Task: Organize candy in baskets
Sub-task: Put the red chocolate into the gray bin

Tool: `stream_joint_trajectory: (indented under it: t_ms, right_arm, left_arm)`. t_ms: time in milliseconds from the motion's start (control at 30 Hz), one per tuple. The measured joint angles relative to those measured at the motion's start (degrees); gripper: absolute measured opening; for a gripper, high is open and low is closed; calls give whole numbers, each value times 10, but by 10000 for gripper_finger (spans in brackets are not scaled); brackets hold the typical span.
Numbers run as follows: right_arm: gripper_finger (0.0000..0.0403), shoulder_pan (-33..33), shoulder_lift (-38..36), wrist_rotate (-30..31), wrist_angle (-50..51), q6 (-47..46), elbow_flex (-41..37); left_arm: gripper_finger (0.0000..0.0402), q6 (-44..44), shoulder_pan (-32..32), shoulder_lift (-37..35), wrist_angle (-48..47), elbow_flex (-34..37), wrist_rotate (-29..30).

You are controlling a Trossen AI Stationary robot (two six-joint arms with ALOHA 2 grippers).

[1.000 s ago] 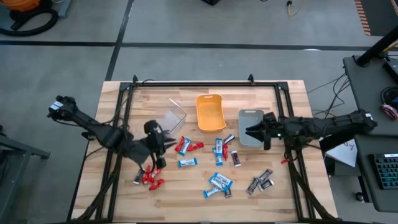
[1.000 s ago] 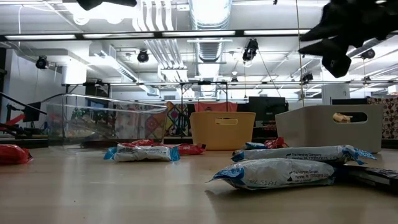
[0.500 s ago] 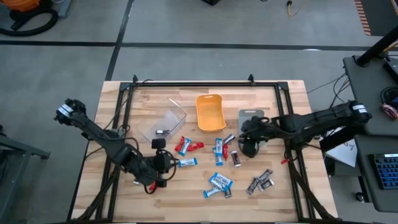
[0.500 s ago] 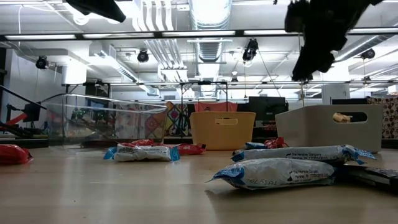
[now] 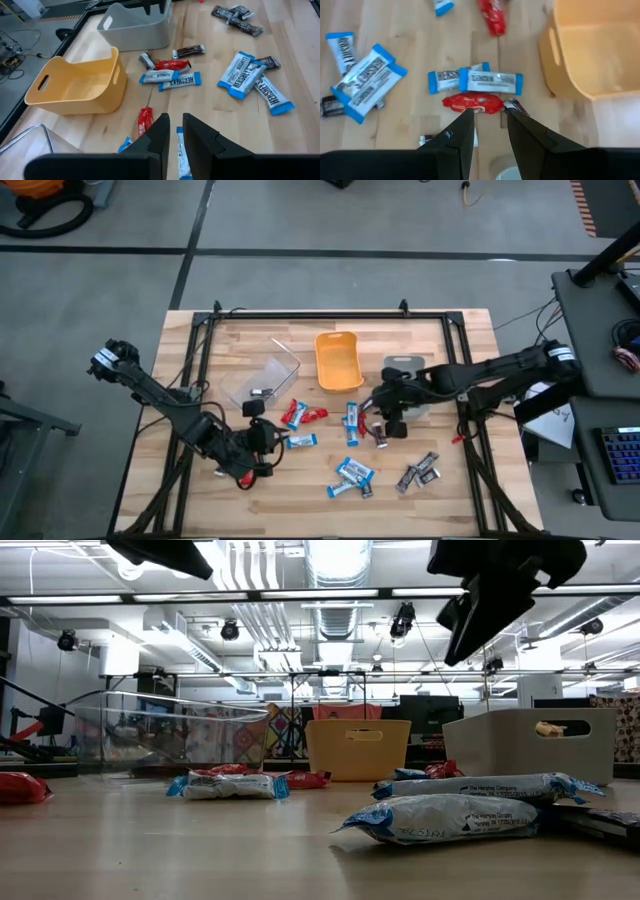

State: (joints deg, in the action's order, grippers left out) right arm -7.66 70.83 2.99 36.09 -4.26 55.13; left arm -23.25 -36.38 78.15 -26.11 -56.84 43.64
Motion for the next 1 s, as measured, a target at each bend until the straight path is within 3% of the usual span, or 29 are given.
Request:
stream_joint_trajectory:
  t_ms: [333, 733, 1000]
  right_arm:
    - [114, -23, 91, -5, -5, 79, 17]
    - [217, -26, 195, -20, -6, 107, 38]
    - [200, -26, 233, -15, -30, 122, 38]
  left_arm:
    - [37, 0, 0, 0, -1, 0, 10]
    - [37, -2, 0, 0, 0, 0, 10]
    - [37, -3, 0, 0, 0, 0, 20]
